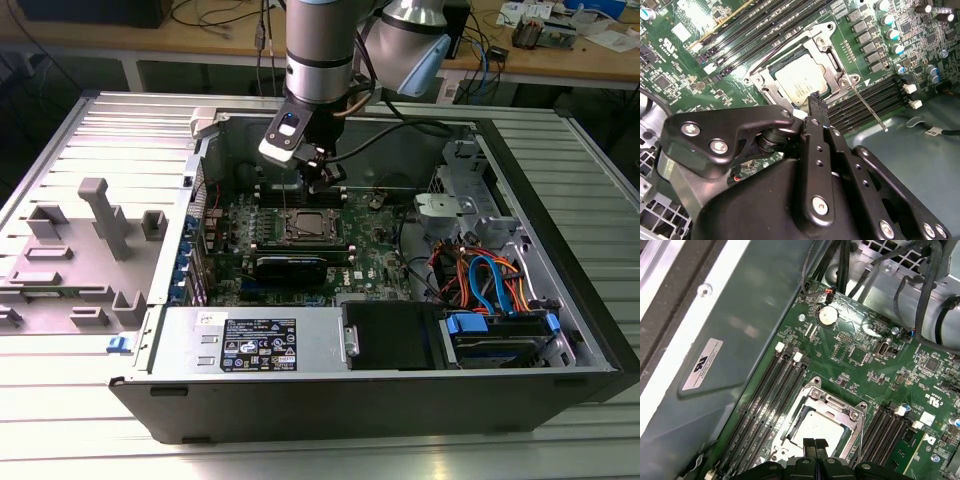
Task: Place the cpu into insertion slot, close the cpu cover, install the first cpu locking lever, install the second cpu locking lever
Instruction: 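Install the first cpu locking lever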
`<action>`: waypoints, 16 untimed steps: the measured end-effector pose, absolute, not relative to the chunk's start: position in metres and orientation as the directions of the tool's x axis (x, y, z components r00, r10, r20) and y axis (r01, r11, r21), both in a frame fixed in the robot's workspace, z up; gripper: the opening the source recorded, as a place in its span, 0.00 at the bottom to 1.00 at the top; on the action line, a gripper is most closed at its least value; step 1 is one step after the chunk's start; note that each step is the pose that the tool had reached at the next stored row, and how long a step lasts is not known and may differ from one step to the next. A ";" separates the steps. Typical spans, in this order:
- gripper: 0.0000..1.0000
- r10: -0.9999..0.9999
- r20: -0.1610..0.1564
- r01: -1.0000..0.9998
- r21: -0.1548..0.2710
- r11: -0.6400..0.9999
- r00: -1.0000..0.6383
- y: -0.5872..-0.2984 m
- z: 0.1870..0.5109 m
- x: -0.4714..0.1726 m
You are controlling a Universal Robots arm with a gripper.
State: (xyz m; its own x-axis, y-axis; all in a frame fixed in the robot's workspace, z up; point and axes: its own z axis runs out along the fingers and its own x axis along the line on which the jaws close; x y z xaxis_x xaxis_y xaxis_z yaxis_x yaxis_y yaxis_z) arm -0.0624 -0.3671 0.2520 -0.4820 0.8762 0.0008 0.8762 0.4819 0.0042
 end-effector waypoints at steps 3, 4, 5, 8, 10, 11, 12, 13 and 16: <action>0.11 0.875 0.001 0.875 0.004 0.484 -0.484 -0.367 0.252 -0.062; 0.11 0.875 0.001 0.875 0.004 0.485 -0.485 -0.367 0.252 -0.062; 0.11 0.874 0.001 0.874 0.004 0.485 -0.485 -0.367 0.252 -0.062; 0.11 0.873 0.001 0.873 0.004 0.487 -0.487 -0.367 0.252 -0.062; 0.11 0.873 0.001 0.873 0.004 0.488 -0.488 -0.367 0.252 -0.062; 0.11 0.872 0.001 0.872 0.004 0.489 -0.489 -0.367 0.252 -0.062; 0.11 0.872 0.001 0.872 0.004 0.490 -0.490 -0.367 0.252 -0.062; 0.11 0.871 0.001 0.871 0.004 0.491 -0.491 -0.367 0.252 -0.062; 0.11 0.869 0.001 0.869 0.004 0.495 -0.495 -0.367 0.252 -0.062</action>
State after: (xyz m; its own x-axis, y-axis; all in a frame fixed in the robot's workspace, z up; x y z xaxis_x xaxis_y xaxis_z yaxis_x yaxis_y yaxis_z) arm -0.0624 -0.3671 0.2520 -0.4950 0.8689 0.0008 0.8689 0.4950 0.0042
